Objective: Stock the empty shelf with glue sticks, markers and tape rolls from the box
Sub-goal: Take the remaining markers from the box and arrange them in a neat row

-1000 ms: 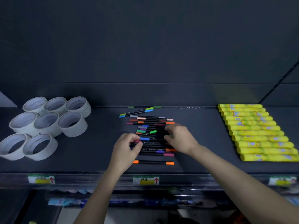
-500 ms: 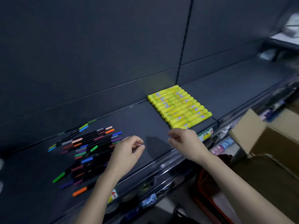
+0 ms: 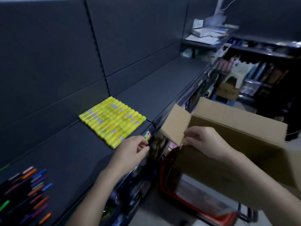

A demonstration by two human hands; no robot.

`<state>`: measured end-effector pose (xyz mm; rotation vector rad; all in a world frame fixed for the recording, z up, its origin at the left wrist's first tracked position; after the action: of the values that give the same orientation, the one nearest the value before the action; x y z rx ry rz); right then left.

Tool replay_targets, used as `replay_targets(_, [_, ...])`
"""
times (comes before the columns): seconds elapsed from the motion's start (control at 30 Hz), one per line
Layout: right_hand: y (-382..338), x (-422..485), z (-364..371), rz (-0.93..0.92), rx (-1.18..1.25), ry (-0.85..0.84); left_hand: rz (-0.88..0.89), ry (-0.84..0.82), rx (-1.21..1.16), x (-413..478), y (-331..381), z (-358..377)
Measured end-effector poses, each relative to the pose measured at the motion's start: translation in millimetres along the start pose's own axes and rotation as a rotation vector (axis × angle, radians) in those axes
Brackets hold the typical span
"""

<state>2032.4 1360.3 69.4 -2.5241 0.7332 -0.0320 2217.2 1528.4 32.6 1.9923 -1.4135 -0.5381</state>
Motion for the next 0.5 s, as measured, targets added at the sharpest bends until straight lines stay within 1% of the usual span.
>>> replay_targets(0.13, [52.0, -9.4, -31.3, 0.046, 0.049, 0.023, 0.069, -0.044, 0.016, 41.7, 46.5, 31.2])
replay_targets(0.23, [97.2, -10.1, -43.5, 0.09, -0.008, 0.003, 0.102, -0.066, 0.025, 71.5, 76.1, 53.0])
replay_targets(0.3, [131.0, -10.9, -41.8, 0.135, -0.067, -0.055, 0.102, -0.107, 0.021, 88.5, 92.1, 71.2])
replay_targets(0.37, [165.2, -15.2, -33.4, 0.181, -0.097, -0.139, 0.098, -0.195, 0.047, 104.0, 106.8, 92.3])
replay_targets(0.5, [218.7, -37.1, -3.1, 0.249, -0.087, -0.324, 0.124, -0.46, 0.196, 135.0, 131.3, 131.0])
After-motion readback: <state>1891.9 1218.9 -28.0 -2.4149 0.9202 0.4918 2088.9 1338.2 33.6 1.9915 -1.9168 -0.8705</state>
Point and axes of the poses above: each hand's wrist, its own x-axis towards the middle knuckle, its own z-axis out of the palm, y = z × x, the point moved 3 cm from there along x, towards the middle knuckle, and after that the axes turned 9 degrees about -y, right-handed, at the moved point
